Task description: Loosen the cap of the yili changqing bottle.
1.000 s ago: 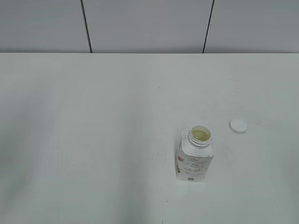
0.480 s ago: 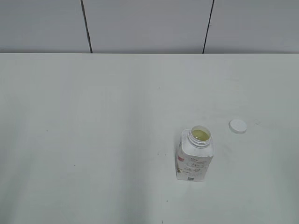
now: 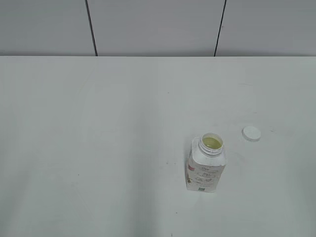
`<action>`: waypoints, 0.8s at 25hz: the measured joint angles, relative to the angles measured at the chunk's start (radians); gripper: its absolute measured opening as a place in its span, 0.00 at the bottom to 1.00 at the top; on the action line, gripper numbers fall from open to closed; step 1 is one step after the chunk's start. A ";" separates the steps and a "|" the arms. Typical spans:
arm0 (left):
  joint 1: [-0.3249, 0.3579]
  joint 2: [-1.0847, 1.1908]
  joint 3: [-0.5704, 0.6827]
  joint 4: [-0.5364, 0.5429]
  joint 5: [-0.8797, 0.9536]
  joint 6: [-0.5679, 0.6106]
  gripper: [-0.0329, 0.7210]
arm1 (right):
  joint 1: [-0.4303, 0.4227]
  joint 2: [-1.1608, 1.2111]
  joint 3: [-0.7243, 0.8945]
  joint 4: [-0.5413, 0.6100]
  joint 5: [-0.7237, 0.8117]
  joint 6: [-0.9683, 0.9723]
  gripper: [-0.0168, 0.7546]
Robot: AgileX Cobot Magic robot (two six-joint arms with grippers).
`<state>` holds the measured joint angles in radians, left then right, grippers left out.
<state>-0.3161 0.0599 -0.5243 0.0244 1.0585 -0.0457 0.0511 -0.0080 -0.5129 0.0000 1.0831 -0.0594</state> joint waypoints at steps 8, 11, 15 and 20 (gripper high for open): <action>0.000 -0.067 0.002 -0.004 0.000 0.002 0.77 | -0.001 0.000 0.000 0.012 0.000 0.000 0.78; 0.000 -0.067 0.002 -0.004 0.000 0.002 0.77 | -0.001 0.000 0.000 0.000 0.000 0.000 0.78; 0.000 -0.067 0.003 -0.004 0.000 0.003 0.77 | -0.001 0.000 0.000 0.000 0.000 0.000 0.78; 0.029 -0.067 0.004 -0.004 0.000 0.003 0.77 | -0.001 0.000 0.000 0.012 0.000 0.000 0.78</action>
<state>-0.2871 -0.0073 -0.5199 0.0203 1.0585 -0.0425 0.0502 -0.0080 -0.5129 0.0118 1.0831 -0.0594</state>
